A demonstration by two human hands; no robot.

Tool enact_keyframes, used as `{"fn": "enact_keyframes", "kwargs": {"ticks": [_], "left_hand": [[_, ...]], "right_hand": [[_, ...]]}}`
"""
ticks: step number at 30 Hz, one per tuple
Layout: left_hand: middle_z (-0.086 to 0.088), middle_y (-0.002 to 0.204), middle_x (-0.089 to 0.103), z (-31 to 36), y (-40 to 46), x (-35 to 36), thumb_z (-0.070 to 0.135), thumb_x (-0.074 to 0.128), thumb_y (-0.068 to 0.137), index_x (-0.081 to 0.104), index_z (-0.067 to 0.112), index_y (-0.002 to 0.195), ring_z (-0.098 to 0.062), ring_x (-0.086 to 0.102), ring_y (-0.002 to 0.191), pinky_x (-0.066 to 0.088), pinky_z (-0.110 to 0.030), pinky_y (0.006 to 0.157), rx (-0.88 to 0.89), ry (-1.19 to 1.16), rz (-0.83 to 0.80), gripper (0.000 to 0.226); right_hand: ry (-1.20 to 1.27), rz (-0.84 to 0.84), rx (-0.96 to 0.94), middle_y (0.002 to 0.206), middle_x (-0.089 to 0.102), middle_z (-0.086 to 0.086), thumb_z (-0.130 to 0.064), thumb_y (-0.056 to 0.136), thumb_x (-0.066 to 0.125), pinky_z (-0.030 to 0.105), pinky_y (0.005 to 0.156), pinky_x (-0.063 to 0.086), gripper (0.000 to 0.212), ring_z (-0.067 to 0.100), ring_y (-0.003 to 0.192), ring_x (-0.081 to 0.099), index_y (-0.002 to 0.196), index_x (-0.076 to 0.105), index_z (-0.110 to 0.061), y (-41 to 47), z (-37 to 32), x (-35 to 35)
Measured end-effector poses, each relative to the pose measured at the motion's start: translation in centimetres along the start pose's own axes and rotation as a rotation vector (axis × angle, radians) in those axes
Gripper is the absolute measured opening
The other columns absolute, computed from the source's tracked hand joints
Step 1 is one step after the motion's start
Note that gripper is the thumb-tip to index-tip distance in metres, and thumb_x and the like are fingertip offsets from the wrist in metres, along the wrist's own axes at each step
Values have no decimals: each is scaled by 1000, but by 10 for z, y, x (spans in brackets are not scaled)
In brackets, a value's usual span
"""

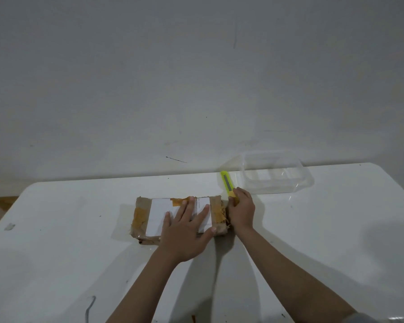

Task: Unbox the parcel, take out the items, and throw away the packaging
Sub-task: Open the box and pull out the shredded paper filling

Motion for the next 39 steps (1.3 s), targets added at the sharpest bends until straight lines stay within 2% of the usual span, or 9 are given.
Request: {"fn": "enact_keyframes", "kwargs": {"ticks": [5, 10, 12, 16, 19, 23, 29, 35, 39], "left_hand": [[6, 159, -17, -2, 1, 2, 76, 6, 77, 1, 48, 147, -14, -17, 146, -3, -52, 115, 5, -7, 36, 76], [3, 160, -11, -3, -4, 1, 76, 3, 76, 6, 45, 148, -16, -13, 147, -2, -51, 115, 61, 13, 101, 78], [-2, 161, 8, -4, -11, 0, 75, 15, 82, 28, 41, 146, -19, 3, 148, -2, -50, 115, 49, 29, 187, 73], [-14, 136, 54, -5, -26, 2, 68, 42, 82, 66, 28, 111, -31, 48, 129, 27, -62, 103, -69, -18, 381, 56], [-15, 142, 47, -5, -33, 5, 68, 40, 79, 64, 28, 115, -33, 39, 135, 25, -63, 105, -161, -105, 400, 59], [-4, 158, 19, -11, -26, -4, 59, 17, 80, 43, 25, 136, -24, 9, 147, 1, -58, 114, -168, -78, 294, 71], [6, 160, 10, -31, -9, -17, 44, 29, 98, 3, 25, 152, -16, -8, 147, -19, -57, 109, -177, -141, 154, 63], [2, 161, 0, -30, -19, -6, 45, 30, 98, 22, 34, 146, -20, -8, 148, -5, -58, 113, -191, -40, 202, 50], [-5, 161, 3, -30, -24, 0, 48, 31, 97, 28, 40, 143, -22, -5, 148, 5, -57, 114, -241, -38, 280, 47]], "right_hand": [[95, 112, -258, 102, 70, 6, -1, 87, 58, 7, 83, 41, 20, 18, 97, 64, 104, 69, -5, -9, -11, -21], [135, -367, -316, 105, 69, -10, -10, 87, 60, 1, 85, 40, 22, -2, 101, 61, 107, 70, -16, -5, -33, -12], [96, -483, -321, 103, 70, -8, -8, 86, 61, 2, 84, 42, 22, -4, 99, 61, 104, 71, -17, -3, -36, -4], [122, -514, -280, 95, 71, -8, -5, 86, 62, 6, 78, 47, 20, -12, 89, 61, 97, 73, -16, -4, -32, 1], [131, -488, -247, 92, 70, -10, -7, 86, 63, 7, 73, 48, 18, -10, 85, 61, 96, 74, -17, -7, -30, 0], [143, -473, -202, 87, 70, -13, -9, 83, 67, 10, 73, 49, 15, -7, 82, 63, 93, 74, -19, -17, -31, -9], [216, -565, -203, 80, 72, -9, -12, 83, 68, 17, 66, 52, 17, 4, 73, 67, 85, 70, -28, -85, -26, -19], [227, -444, -232, 84, 70, -11, -10, 86, 64, 15, 69, 50, 15, 0, 79, 64, 89, 70, -24, -58, -43, -5], [168, -453, -368, 112, 65, -8, -12, 88, 60, 23, 92, 45, 25, -1, 102, 56, 112, 66, -18, -30, -79, 22]]}}
Point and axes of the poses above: each hand's wrist, its own y-axis towards the middle knuckle, its own x-axis out of the palm, z = x × y, the point moved 3 cm from there along y, towards the middle knuckle
